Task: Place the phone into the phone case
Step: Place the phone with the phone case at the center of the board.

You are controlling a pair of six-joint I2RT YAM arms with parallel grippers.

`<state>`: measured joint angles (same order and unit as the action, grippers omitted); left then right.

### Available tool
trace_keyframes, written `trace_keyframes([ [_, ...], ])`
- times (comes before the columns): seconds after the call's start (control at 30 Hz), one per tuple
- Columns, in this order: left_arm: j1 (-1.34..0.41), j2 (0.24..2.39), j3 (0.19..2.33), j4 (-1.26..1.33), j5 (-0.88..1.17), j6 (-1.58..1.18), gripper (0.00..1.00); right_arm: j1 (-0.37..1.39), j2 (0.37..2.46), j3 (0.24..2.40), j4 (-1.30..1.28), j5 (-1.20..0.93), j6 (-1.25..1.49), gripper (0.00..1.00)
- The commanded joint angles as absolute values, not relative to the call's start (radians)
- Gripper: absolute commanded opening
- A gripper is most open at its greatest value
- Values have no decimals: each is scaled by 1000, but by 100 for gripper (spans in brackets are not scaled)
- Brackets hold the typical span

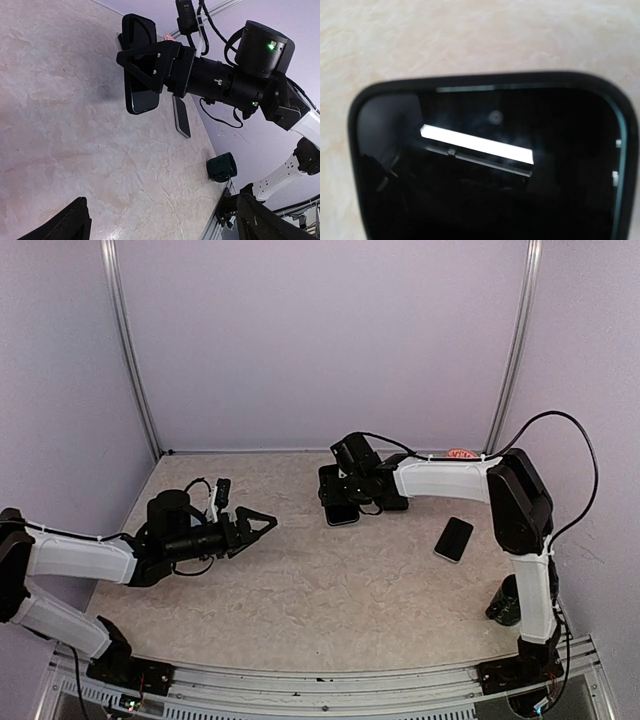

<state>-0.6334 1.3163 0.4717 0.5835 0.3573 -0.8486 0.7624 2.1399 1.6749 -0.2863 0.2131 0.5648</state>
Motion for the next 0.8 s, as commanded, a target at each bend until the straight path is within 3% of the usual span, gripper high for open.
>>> trace_keyframes([
  [0.0,-625,1295,456,598,349,-842,99,719,2197,1762,-245,225,635,40],
  [0.77,-625,1283,452,583,346,-825,99,616,2468,2002,-163,98,651,44],
])
